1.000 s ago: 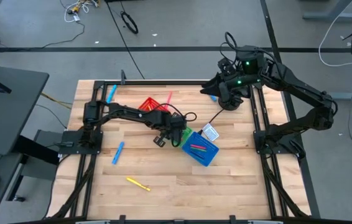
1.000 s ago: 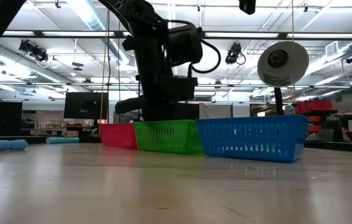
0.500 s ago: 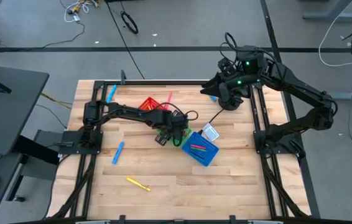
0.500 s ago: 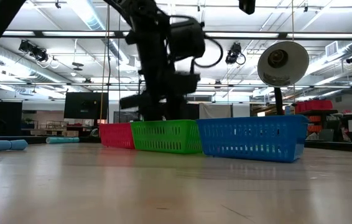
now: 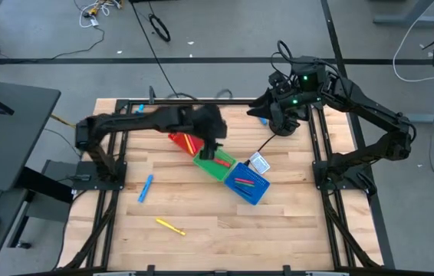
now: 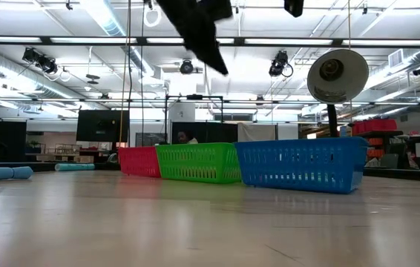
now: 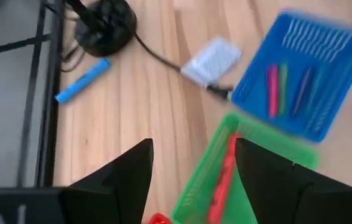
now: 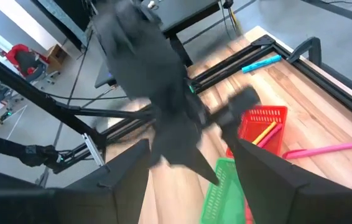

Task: Pick & Place Markers
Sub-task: Put the top blue highlighter pen into the green bin

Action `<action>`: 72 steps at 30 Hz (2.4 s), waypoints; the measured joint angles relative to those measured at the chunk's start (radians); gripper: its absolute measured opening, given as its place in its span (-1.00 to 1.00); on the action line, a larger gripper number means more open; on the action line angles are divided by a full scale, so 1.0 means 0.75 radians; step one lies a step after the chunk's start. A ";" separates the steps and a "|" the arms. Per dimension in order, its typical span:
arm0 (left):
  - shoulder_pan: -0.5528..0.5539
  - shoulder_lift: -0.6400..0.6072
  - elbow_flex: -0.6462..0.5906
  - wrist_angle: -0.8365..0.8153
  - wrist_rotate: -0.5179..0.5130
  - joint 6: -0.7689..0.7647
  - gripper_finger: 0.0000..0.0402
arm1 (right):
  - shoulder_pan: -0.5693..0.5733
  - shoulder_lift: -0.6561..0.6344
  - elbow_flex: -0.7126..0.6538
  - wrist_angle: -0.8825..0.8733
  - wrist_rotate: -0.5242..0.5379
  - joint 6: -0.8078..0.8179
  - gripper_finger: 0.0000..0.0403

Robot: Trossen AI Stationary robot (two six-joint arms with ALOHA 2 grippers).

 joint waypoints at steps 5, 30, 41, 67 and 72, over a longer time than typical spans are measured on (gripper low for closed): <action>0.059 -0.152 0.000 0.025 0.115 -0.146 0.16 | -0.001 0.000 -0.001 0.012 0.010 0.000 0.17; 0.166 -0.594 -0.271 0.527 0.315 -0.405 0.16 | 0.001 0.091 -0.001 0.059 0.044 0.010 0.17; 0.213 -0.920 -0.676 0.849 0.173 -0.569 0.16 | 0.011 0.091 -0.001 0.059 0.114 0.031 0.17; 0.211 -0.971 -0.726 0.888 0.159 -0.733 0.16 | 0.002 0.445 0.347 -0.462 0.593 -0.136 0.17; 0.210 -0.971 -0.726 0.888 0.164 -0.741 0.16 | -0.045 0.616 0.596 -0.640 0.635 -0.155 0.17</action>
